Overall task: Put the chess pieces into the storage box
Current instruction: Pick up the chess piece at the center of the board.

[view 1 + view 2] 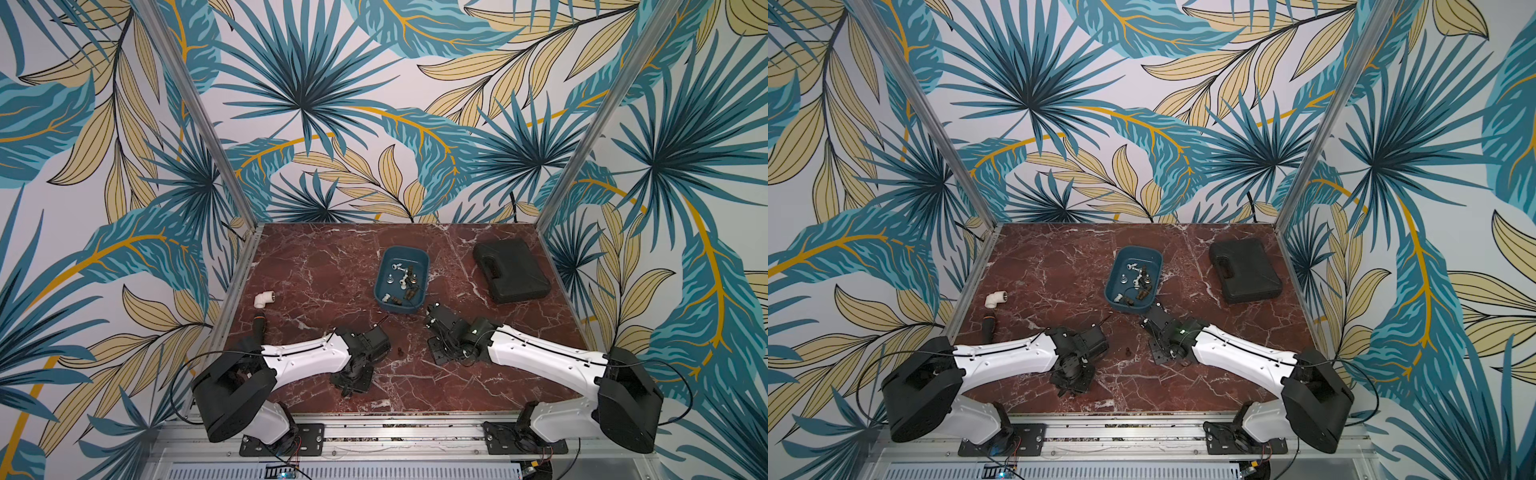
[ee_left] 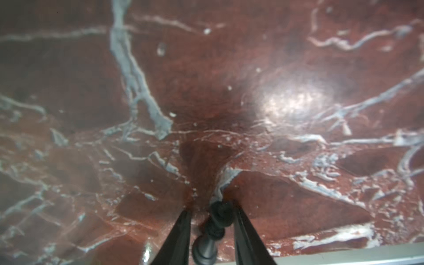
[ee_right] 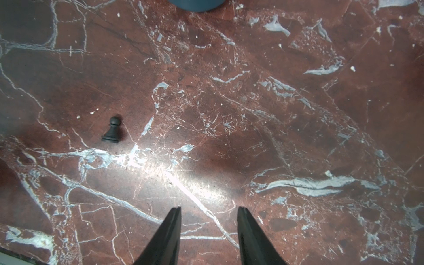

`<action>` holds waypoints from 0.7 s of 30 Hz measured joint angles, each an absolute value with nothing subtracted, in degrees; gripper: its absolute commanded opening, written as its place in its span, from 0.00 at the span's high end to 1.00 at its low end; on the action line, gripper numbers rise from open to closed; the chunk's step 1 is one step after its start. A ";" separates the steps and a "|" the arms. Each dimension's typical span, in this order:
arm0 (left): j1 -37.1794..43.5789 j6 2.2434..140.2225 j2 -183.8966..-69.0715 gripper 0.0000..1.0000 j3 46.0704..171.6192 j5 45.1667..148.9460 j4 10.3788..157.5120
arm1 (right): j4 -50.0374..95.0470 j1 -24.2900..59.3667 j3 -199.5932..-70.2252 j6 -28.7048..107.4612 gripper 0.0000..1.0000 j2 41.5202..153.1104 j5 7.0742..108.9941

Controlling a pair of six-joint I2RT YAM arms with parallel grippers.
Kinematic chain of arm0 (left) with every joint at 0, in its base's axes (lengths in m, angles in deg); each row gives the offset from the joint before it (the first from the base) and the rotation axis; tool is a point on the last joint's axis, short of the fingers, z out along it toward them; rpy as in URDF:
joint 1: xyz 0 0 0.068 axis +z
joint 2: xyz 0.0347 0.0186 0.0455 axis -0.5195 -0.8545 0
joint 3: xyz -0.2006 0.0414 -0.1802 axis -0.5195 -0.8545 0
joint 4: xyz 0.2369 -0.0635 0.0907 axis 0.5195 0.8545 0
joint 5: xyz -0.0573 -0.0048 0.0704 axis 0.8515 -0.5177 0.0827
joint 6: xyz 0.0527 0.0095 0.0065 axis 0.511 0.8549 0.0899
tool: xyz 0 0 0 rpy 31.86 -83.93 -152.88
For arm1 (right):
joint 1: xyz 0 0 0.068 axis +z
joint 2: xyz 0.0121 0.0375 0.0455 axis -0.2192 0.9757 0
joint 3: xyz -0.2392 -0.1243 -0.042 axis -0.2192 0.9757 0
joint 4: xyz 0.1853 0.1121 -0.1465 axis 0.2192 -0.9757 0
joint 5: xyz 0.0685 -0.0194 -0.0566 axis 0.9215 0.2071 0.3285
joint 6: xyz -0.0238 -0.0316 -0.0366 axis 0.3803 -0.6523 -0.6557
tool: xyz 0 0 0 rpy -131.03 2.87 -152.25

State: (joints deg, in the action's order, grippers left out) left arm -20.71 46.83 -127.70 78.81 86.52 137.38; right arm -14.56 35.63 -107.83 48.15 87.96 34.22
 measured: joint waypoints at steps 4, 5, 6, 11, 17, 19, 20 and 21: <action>-20.60 46.30 -127.00 0.94 78.26 86.00 137.47 | -14.61 35.63 -107.87 48.12 0.55 88.24 33.98; -20.62 46.59 -126.95 0.98 78.28 85.89 137.56 | -14.65 35.63 -107.94 48.10 0.55 88.28 33.85; -20.62 46.83 -126.95 1.00 78.33 85.69 137.69 | -14.74 35.63 -108.04 48.10 0.55 88.28 33.78; -20.45 48.40 -128.55 1.00 81.56 84.12 139.74 | -14.81 35.45 -108.77 48.08 0.55 88.28 33.02; -14.85 55.66 -130.54 1.00 100.60 79.22 141.16 | -15.22 32.59 -112.11 47.69 0.55 88.28 32.32; -11.20 58.69 -132.15 1.00 107.60 79.00 139.28 | -15.02 30.78 -113.79 47.64 0.55 88.28 32.36; -9.39 60.22 -133.75 1.00 111.22 79.20 138.17 | -14.63 29.86 -114.34 47.66 0.55 88.28 32.43; -8.05 61.38 -135.48 1.00 114.28 79.59 137.29 | -14.22 29.20 -114.49 47.66 0.55 88.28 32.54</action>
State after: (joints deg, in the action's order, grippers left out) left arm -8.05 61.38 -135.48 114.28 79.59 137.29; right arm -14.22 29.20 -114.49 47.66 88.28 32.54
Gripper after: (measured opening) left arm 0.131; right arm 0.452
